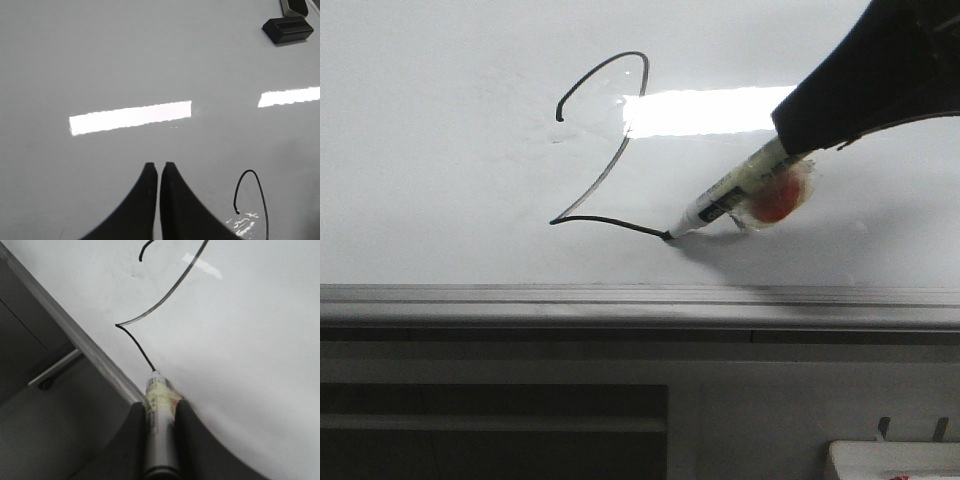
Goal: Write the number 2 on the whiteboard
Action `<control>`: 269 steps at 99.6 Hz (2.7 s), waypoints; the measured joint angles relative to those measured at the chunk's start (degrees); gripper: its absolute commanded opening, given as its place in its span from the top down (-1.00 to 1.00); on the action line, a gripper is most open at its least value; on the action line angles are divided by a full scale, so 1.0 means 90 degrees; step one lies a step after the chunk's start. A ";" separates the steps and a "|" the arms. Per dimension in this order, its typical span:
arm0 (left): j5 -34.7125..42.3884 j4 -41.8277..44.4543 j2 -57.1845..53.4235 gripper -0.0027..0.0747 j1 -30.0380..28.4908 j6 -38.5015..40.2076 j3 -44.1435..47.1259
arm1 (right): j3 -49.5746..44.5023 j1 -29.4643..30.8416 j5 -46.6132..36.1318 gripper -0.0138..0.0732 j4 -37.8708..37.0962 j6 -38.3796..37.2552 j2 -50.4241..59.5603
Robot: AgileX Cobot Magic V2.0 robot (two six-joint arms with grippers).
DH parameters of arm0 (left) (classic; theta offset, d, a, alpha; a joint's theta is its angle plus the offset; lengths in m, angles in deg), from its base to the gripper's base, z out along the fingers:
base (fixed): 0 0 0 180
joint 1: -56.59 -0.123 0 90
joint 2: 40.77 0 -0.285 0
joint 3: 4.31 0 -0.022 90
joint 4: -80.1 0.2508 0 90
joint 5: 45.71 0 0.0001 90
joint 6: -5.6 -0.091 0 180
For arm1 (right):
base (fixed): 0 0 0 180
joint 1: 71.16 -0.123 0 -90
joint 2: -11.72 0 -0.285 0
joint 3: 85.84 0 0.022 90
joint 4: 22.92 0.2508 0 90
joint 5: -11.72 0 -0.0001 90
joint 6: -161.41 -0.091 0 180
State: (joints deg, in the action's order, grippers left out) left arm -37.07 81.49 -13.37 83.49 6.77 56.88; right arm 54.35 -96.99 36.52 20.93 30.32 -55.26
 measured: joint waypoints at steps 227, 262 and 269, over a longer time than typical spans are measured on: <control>0.0421 0.3248 0.3927 0.98 0.2867 -0.0044 -0.0771 | 0.1715 -0.2454 0.0652 -0.34 -0.0944 0.0700 -0.0335; 0.0304 -0.0108 0.3927 0.98 0.2409 -0.0032 -0.0794 | 0.1715 -0.2320 -0.1582 -0.35 -0.0824 0.0687 0.0094; 0.0304 -0.1108 0.3971 0.98 0.2117 -0.0032 -0.0794 | 0.1715 -0.2310 -0.1756 -0.33 -0.0799 0.0687 0.0265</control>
State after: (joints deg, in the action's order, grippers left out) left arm -34.34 71.51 22.36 102.54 6.48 49.73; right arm 69.79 -117.79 20.72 13.74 36.51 -52.87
